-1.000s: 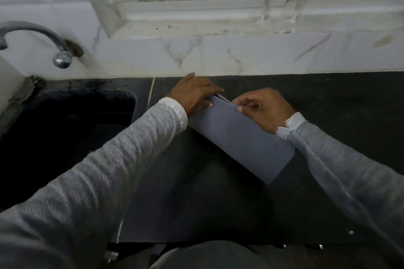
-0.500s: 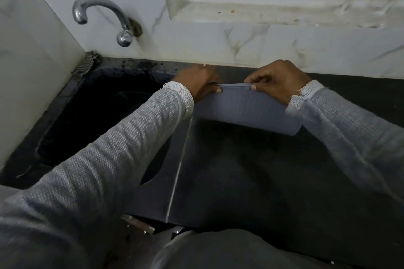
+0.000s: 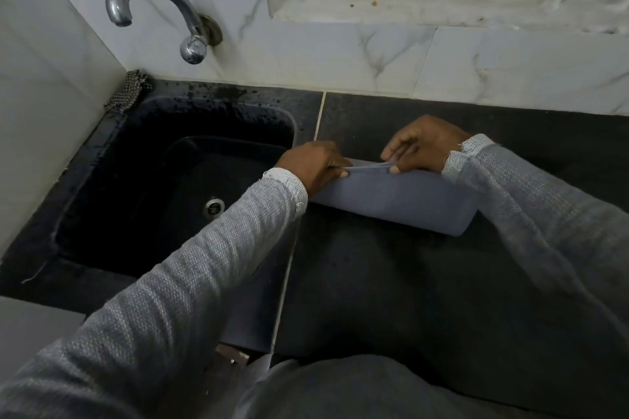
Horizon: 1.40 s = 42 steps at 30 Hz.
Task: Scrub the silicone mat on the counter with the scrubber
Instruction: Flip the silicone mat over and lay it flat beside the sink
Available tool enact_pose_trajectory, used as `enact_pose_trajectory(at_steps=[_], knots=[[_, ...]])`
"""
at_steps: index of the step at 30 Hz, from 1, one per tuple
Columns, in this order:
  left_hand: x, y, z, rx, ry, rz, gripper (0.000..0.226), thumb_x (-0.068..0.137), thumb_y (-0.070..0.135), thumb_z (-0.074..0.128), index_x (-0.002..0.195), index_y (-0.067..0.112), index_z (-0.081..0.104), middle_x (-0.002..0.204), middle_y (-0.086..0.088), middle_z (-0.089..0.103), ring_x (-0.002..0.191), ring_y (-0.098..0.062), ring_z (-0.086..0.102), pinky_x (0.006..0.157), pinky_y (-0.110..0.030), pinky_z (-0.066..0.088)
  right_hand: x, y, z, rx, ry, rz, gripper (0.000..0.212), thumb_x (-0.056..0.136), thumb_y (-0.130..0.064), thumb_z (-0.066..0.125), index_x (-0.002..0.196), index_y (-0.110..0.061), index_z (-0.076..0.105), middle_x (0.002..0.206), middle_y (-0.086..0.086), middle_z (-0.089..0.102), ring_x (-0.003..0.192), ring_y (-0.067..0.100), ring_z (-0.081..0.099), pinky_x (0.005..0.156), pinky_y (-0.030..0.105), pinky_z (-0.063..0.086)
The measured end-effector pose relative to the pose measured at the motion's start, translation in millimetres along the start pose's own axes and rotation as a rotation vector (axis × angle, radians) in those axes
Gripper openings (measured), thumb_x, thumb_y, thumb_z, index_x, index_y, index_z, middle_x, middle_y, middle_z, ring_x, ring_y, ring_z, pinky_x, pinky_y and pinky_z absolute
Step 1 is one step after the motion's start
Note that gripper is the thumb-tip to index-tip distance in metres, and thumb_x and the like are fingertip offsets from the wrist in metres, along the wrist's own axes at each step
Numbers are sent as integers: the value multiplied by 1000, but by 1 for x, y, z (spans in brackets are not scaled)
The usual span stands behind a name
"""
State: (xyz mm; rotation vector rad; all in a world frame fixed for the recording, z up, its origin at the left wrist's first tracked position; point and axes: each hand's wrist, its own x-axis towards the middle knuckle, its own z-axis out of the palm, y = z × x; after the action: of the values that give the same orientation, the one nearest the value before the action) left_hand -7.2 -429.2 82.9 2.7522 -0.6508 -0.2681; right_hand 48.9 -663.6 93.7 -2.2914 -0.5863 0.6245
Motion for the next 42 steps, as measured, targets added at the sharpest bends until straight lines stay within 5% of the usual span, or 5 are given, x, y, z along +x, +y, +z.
enact_pose_trajectory(at_steps=[7, 16, 26, 30, 42], knots=[[-28, 8, 19, -125, 26, 8, 26, 93, 25, 54, 115, 18, 67, 114, -4, 62, 106, -20, 57, 92, -36, 43, 21, 13, -17, -11, -153, 12, 21, 69, -11, 80, 86, -22, 75, 82, -6, 75, 74, 0, 68, 72, 13, 55], [-66, 18, 66, -127, -221, -75, 26, 94, 27, 53, 115, 21, 66, 122, 3, 57, 110, -14, 54, 95, -31, 44, 67, 22, -27, -11, 311, 15, 15, 75, -1, 73, 88, -8, 73, 91, 11, 72, 81, 14, 63, 77, 22, 47], [-74, 6, 108, -79, -474, -76, 40, 86, 36, 62, 124, 25, 58, 133, 2, 45, 122, -19, 46, 102, -38, 42, 95, 46, 2, -124, 397, 107, 34, 88, -6, 58, 123, -4, 57, 129, 14, 57, 118, 28, 53, 99, 27, 37], [-80, 6, 132, -145, -308, -83, 60, 79, 49, 64, 132, 29, 47, 137, 4, 38, 124, -20, 43, 98, -33, 41, 67, 56, 37, 23, 463, 240, 25, 91, -21, 55, 116, -18, 57, 119, 9, 59, 112, 24, 54, 103, 39, 40], [-38, 16, 167, 16, -264, -298, 118, 56, 85, 54, 140, 49, -21, 148, 3, -39, 136, -33, -32, 102, -62, -19, -19, 117, 139, -339, 280, 416, 74, 86, -63, 39, 146, -29, 11, 158, 6, -3, 144, 32, -5, 116, 52, 7]])
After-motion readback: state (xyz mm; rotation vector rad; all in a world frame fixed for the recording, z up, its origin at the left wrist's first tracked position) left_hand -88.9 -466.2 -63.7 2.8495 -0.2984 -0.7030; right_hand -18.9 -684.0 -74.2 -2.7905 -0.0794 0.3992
